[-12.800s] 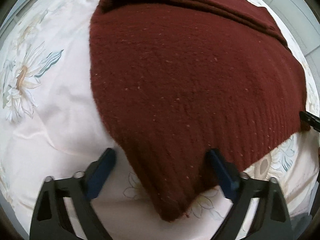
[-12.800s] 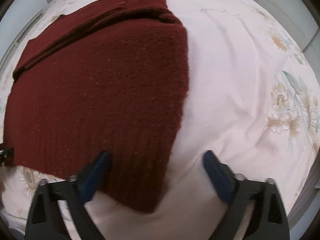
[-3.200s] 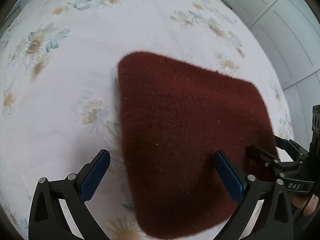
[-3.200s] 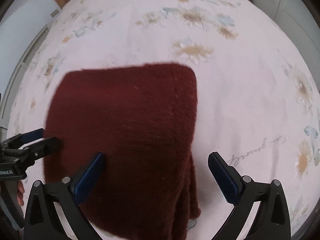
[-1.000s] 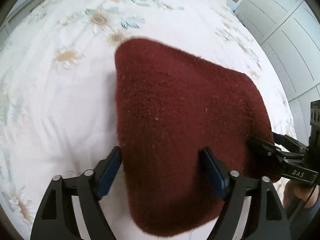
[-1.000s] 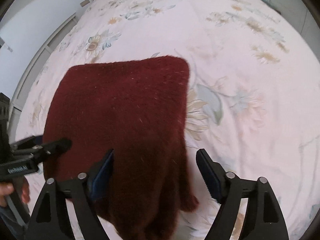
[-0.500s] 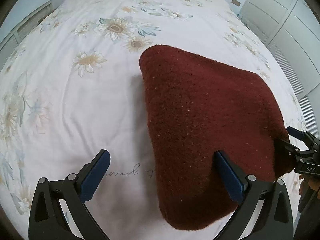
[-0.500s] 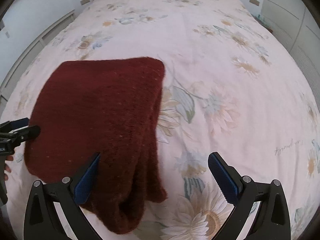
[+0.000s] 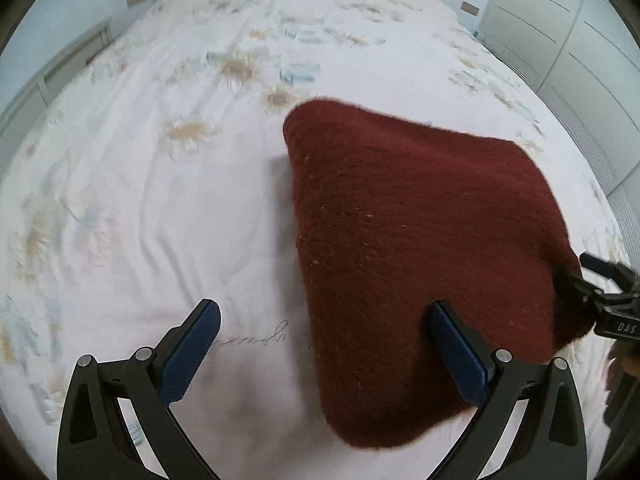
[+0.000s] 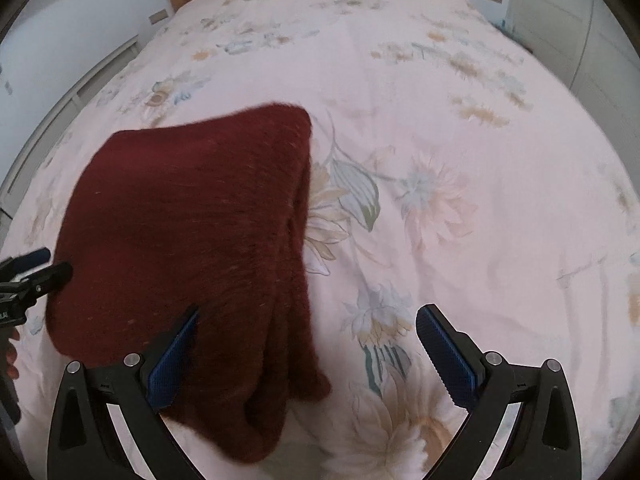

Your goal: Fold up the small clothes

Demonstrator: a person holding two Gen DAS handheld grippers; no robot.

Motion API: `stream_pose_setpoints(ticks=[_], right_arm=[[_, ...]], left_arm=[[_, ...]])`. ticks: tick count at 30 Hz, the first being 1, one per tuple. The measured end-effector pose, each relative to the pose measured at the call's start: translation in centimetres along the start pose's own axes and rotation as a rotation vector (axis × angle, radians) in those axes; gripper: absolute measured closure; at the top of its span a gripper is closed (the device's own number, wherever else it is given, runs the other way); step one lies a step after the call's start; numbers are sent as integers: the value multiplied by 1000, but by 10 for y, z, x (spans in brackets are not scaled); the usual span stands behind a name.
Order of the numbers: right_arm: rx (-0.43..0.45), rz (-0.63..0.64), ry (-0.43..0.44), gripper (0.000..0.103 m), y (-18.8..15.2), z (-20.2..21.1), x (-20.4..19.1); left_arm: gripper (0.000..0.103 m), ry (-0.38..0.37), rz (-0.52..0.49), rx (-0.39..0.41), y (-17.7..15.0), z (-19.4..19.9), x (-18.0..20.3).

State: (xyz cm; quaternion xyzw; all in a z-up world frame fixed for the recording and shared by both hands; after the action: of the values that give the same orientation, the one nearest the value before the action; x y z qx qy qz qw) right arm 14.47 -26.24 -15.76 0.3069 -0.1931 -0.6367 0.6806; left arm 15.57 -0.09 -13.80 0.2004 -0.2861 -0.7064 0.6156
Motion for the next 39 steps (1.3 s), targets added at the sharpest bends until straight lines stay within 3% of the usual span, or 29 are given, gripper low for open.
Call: stream_pose_setpoints(ticks=[7,11,16,29,39], right_arm=[[74,53,-43,0,7,74,-7],[119,50,-70,0,1,120,-2],[128,38,-98,0,-17,153,6],[113,27,-126,0,-52,181,22],[109,16,-137,0,-56,187,29]], left_arm=[[1,99,-39,95,2,75,3],[1,165,-32,105,-8,113,0],[1,183,-11,112,-22,145,-2],[1,214,2,70,-47,153,1],[1,223,5,64,-51,154,2]])
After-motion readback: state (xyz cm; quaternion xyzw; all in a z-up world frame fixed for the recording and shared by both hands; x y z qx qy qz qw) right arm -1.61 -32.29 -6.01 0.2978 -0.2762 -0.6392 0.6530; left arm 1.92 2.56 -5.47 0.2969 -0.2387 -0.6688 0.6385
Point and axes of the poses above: each gripper's, at about its wrist camera, not at the fingertips, and z roughly against the way its jaws point, x to its right, y to its top, the point moved 5 cm from there along -z, roughly the way its jaws point, and after that the axes turned 13 degrees about x, right-handed, at the moved point
